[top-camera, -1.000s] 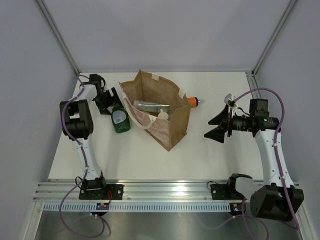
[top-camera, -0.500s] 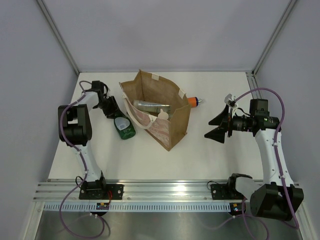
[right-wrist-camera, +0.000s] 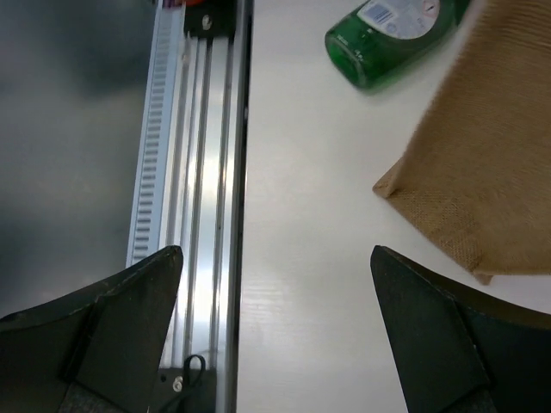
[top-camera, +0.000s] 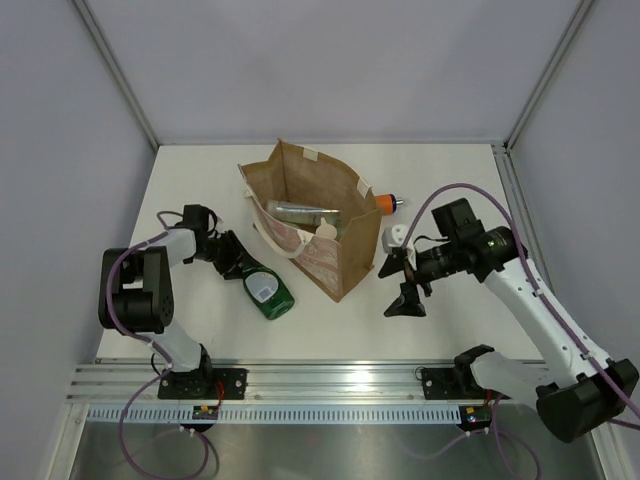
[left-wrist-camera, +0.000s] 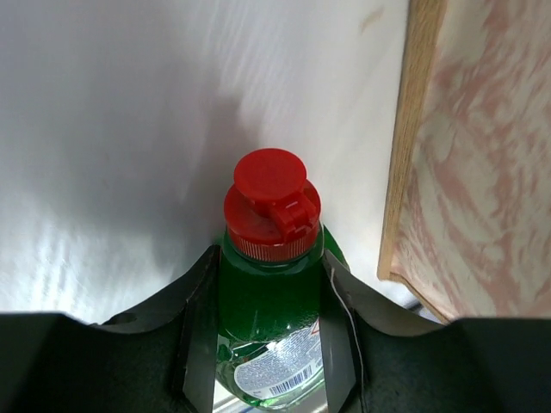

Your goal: Place the personal care products into the canvas bag

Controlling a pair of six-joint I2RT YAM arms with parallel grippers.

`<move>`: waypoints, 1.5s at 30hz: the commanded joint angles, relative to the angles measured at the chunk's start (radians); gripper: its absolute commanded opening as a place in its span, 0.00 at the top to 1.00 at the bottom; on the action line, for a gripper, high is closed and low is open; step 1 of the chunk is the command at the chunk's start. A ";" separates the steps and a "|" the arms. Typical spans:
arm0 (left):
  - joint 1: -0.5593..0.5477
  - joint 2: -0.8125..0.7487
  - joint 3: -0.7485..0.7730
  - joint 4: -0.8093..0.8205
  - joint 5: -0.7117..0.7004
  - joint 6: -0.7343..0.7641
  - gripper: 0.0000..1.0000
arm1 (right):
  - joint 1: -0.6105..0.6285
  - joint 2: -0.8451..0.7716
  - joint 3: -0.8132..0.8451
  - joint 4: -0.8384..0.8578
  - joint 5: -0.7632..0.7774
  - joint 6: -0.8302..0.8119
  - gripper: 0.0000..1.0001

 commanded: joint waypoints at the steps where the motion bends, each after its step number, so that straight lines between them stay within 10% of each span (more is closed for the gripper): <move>1: -0.004 -0.081 -0.081 0.043 0.059 -0.107 1.00 | 0.264 -0.003 0.018 0.177 0.367 0.111 0.01; 15: -0.009 -0.269 -0.238 0.102 0.104 -0.221 1.00 | 0.940 0.577 0.331 0.500 1.019 0.653 0.00; 20: -0.009 -0.313 -0.255 0.119 0.139 -0.241 1.00 | 0.957 0.710 0.412 0.647 1.149 0.862 0.01; 45: -0.007 -0.483 -0.279 0.108 0.256 -0.287 1.00 | 0.956 1.011 0.340 0.836 1.529 0.778 0.00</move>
